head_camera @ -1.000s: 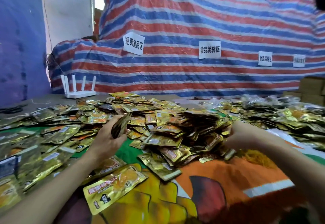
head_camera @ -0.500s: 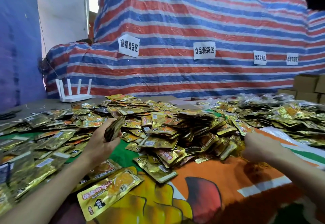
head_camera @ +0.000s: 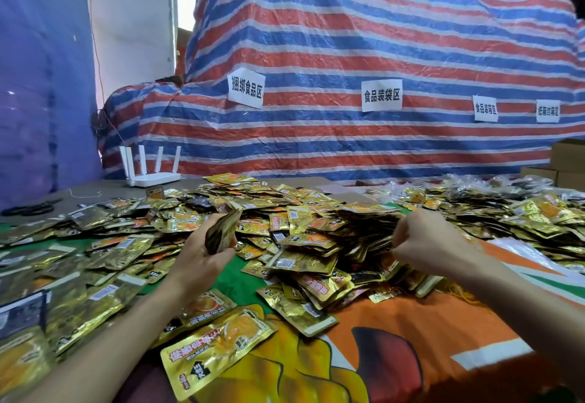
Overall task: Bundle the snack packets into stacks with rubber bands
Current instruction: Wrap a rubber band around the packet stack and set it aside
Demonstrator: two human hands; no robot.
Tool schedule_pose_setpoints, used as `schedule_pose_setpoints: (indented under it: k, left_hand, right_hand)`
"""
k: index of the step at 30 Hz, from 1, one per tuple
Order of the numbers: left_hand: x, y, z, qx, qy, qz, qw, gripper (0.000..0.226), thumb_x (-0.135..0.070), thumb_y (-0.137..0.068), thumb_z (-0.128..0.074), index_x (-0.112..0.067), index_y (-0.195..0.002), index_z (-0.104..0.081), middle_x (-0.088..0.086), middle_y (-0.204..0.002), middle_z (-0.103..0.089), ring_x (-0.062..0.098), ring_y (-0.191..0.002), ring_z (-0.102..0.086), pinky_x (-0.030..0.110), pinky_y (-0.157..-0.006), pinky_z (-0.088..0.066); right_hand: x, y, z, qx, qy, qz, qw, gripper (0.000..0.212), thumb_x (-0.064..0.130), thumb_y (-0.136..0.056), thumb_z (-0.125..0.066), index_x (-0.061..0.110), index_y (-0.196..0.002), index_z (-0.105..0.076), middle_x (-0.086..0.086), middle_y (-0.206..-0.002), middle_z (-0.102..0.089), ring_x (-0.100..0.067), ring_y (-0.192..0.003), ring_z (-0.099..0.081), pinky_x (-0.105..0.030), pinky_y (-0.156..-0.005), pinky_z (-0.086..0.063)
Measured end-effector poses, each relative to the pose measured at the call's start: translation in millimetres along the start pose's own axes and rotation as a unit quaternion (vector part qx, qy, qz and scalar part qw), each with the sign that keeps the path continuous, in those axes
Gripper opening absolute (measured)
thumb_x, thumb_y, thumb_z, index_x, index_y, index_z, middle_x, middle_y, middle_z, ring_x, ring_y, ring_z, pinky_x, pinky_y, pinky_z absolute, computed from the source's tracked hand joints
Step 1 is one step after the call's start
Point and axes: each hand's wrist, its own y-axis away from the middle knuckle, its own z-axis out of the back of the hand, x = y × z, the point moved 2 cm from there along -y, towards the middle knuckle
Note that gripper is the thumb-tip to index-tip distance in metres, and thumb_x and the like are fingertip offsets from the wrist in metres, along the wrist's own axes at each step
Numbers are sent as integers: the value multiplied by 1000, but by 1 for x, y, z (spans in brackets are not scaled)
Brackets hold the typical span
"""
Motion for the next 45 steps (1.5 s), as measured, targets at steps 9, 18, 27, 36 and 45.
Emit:
schedule_pose_setpoints:
  k: [9,18,27,36,45]
  left_hand:
    - [-11,1,2,36,233,112,965,49,-7,-63,-62,-3,-112,-66,18,-89,-66,27,-77,-65,40,-72,-57]
    - [-2,-2,16,81,358,237,900,34,-14,-70,-60,-15,-97,-80,13,-92,-72,24,-73,-70,40,-69,-60]
    - [8,-3,11,43,238,268,933,37,0,-78,-60,4,-114,-66,12,-82,-71,24,-73,-71,36,-65,-58]
    - [1,-4,19,102,486,200,845,40,-2,-78,-50,-2,-117,-58,9,-83,-63,26,-73,-64,41,-74,-58]
    - [-5,0,15,185,527,180,810,45,-5,-75,-54,-4,-120,-54,8,-86,-58,26,-76,-61,43,-78,-56]
  right_hand:
    - [132,-4,-51,82,-281,170,941,10,10,-85,-74,20,-86,-72,2,-85,-72,-12,-80,-68,-28,-74,-59]
    - [178,-19,-102,17,-578,87,811,10,7,-85,-77,10,-94,-74,0,-80,-78,-10,-76,-73,-23,-59,-54]
    - [168,-24,-124,36,-524,109,844,24,9,-88,-75,11,-112,-74,-1,-98,-75,-10,-86,-73,-22,-70,-59]
    - [155,-26,-118,256,-651,102,708,20,-2,-85,-62,9,-72,-72,-7,-78,-67,-15,-70,-62,-23,-64,-49]
    - [152,-21,-99,278,-870,74,401,33,5,-75,-41,6,-68,-73,-2,-60,-51,-21,-59,-57,-43,-86,-56]
